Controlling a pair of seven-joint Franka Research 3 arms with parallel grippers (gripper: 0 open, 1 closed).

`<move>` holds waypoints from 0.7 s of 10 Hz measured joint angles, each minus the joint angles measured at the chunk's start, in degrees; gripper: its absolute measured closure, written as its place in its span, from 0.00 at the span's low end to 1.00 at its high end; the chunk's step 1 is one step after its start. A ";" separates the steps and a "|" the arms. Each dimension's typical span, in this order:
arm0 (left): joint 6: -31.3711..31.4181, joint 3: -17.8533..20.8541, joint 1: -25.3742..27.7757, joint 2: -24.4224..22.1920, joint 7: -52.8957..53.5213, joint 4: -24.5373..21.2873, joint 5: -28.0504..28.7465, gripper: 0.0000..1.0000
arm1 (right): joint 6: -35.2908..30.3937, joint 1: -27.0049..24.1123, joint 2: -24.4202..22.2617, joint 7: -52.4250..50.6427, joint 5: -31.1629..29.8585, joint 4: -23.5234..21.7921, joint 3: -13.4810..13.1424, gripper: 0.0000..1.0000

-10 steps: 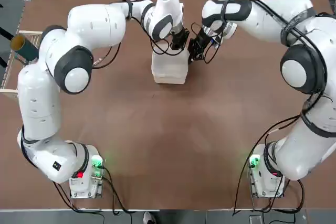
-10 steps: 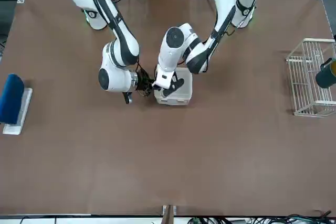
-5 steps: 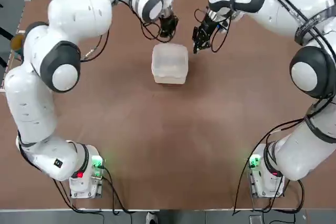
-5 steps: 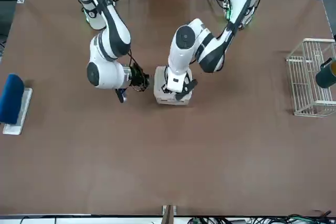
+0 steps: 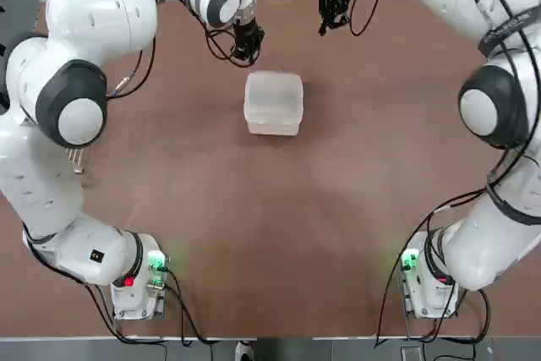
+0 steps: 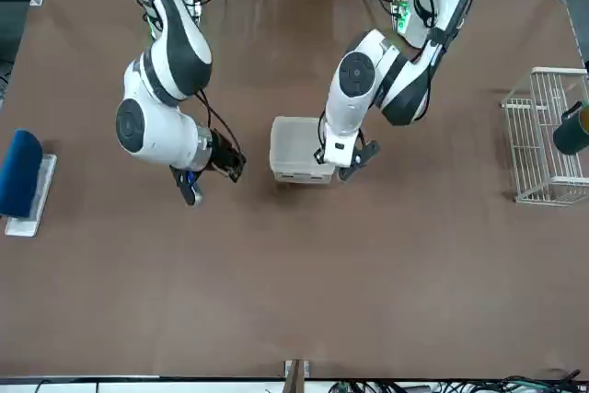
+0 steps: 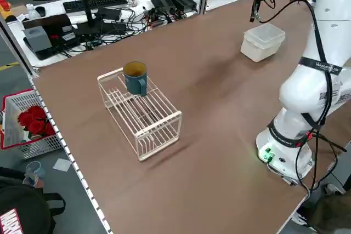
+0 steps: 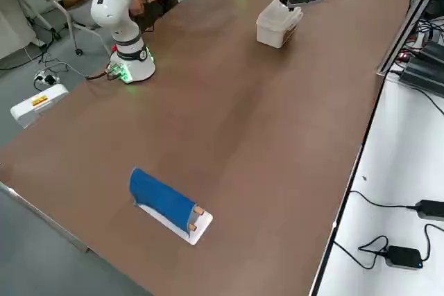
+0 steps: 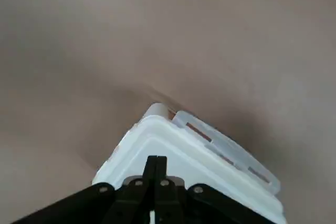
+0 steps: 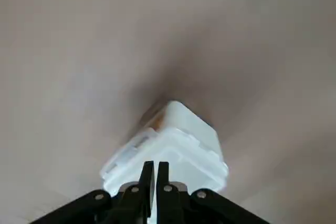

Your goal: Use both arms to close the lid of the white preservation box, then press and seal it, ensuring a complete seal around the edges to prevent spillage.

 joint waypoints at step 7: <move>4.58 -1.33 -0.58 -1.74 -0.10 -8.15 0.59 0.99 | 1.06 0.36 16.82 -8.61 -1.65 19.04 1.63 0.84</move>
